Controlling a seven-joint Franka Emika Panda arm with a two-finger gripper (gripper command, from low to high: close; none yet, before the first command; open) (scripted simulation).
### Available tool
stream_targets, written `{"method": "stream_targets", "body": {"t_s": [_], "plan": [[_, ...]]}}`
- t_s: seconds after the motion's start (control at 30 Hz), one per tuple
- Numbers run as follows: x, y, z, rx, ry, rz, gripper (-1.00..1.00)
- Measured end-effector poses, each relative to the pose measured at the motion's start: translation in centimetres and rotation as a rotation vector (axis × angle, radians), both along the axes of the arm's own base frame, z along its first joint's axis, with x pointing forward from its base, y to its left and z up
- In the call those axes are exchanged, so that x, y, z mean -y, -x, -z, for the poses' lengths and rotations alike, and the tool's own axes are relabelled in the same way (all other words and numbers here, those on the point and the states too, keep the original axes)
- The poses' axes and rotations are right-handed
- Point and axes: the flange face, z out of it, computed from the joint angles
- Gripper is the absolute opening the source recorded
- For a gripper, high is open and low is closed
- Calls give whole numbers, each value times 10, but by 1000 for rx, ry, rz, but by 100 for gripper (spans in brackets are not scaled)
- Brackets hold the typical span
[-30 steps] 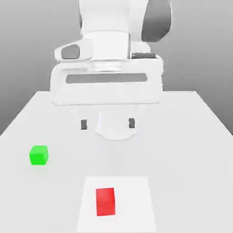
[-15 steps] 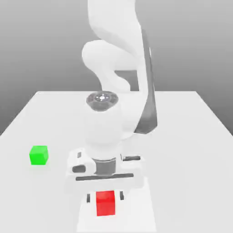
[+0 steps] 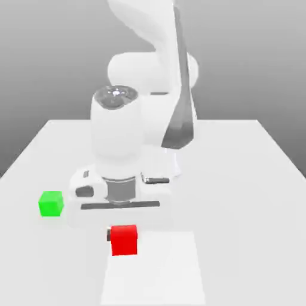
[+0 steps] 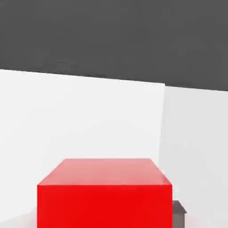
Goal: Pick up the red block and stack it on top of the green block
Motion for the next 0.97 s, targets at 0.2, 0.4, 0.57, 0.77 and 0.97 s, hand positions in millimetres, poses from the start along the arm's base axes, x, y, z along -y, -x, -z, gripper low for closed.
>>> {"method": "stream_targets", "body": {"t_s": [0.2,0.4,0.57,0.77,0.97], "plan": [[88,81,-17,-9,7,7,-100],[140,177,-19,1,-31,31,-100],[140,181,3,24,-87,24,-100],[138,179,29,30,-101,23,-100],[142,187,47,10,-51,34,-100]]}}
